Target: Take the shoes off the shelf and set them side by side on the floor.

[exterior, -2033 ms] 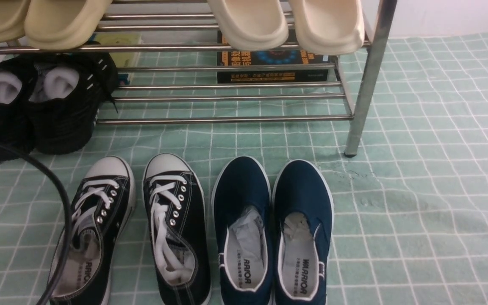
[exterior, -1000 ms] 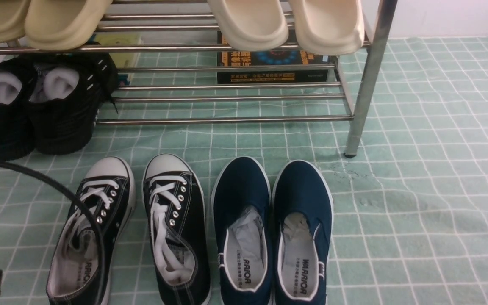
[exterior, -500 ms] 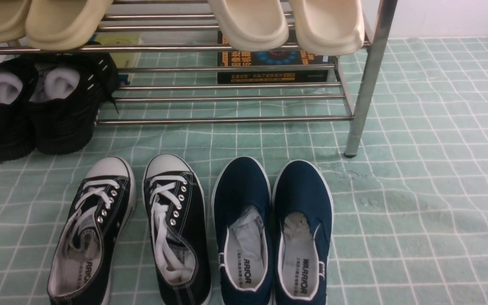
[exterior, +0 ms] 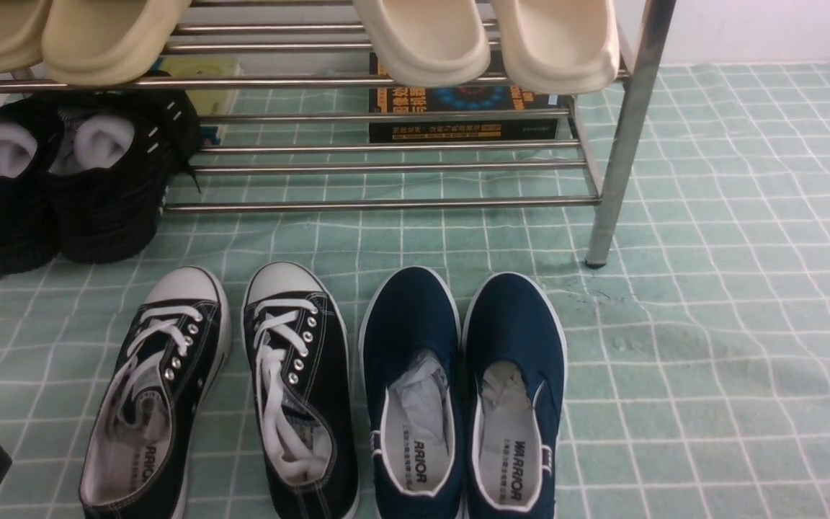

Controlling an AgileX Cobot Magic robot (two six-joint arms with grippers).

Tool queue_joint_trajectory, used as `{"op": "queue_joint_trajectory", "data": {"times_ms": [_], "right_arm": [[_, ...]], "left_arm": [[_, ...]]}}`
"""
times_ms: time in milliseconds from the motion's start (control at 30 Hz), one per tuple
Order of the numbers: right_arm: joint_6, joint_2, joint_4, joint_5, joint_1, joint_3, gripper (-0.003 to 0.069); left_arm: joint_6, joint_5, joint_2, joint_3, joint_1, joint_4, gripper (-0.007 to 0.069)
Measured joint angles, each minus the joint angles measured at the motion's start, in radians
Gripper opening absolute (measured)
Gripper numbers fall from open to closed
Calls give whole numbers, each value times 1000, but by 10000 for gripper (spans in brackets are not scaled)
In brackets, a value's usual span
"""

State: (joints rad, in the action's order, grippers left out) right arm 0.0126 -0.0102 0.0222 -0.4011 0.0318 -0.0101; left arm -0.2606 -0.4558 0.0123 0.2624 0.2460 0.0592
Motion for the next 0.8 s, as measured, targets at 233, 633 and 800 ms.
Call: {"op": "queue_joint_trajectory", "data": {"times_ms": [233,633,800], "right_arm": [[0,0,0,0,0,0,132],[0,0,0,0,0,0,150],[0,0,0,0,0,0,155]], "left_arm": [[0,-46,0,-8,0,-33,13],[30,-39,0,-85,-23,-177,22],[97,71,0,-163,-103,-157,27]]}}
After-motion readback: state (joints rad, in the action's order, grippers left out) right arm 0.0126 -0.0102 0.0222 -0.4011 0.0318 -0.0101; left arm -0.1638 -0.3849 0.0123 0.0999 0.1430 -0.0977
